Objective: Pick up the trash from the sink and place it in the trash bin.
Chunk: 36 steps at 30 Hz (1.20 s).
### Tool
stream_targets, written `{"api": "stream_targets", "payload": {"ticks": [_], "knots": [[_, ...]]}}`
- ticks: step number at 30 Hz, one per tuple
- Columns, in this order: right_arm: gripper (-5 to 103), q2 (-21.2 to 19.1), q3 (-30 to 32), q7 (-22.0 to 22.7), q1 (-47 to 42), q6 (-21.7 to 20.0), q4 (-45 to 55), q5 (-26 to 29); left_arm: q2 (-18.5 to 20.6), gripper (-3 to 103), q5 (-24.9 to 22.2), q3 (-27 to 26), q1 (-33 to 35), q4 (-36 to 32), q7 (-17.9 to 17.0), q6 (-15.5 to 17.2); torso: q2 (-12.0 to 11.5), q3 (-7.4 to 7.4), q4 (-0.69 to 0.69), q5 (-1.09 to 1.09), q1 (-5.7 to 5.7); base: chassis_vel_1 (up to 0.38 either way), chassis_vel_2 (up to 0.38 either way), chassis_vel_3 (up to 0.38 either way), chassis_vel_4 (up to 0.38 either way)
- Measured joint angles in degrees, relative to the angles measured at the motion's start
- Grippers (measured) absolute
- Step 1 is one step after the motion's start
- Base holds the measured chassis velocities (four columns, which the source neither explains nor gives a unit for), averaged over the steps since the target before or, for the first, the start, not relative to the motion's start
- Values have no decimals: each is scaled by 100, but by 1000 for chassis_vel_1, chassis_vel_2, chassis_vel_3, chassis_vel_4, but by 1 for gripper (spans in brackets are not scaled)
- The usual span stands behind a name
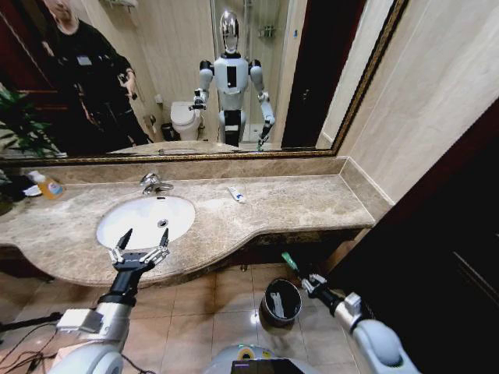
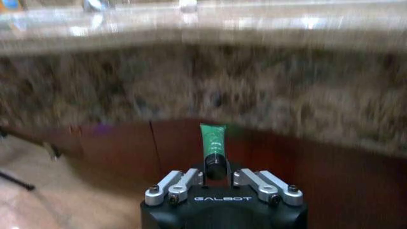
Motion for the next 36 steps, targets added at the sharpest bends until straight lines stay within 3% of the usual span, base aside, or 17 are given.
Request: {"api": "stream_targets", "payload": {"ticks": [11,24,36], "knots": [[19,500,-49,99,599,380,-1501,-591,0,100,0,0,0,0,0,0,-1,0,0,0,1,0,0,0,0],[19,335,-615,953,1052,570,-2466,-480,0,100,0,0,0,0,0,0,-1,0,0,1,1,0,0,0,0],[19,304,-731,1035,1066,543,-2402,-474,0,100,0,0,0,0,0,0,-1,0,0,0,1,0,0,0,0]]}}
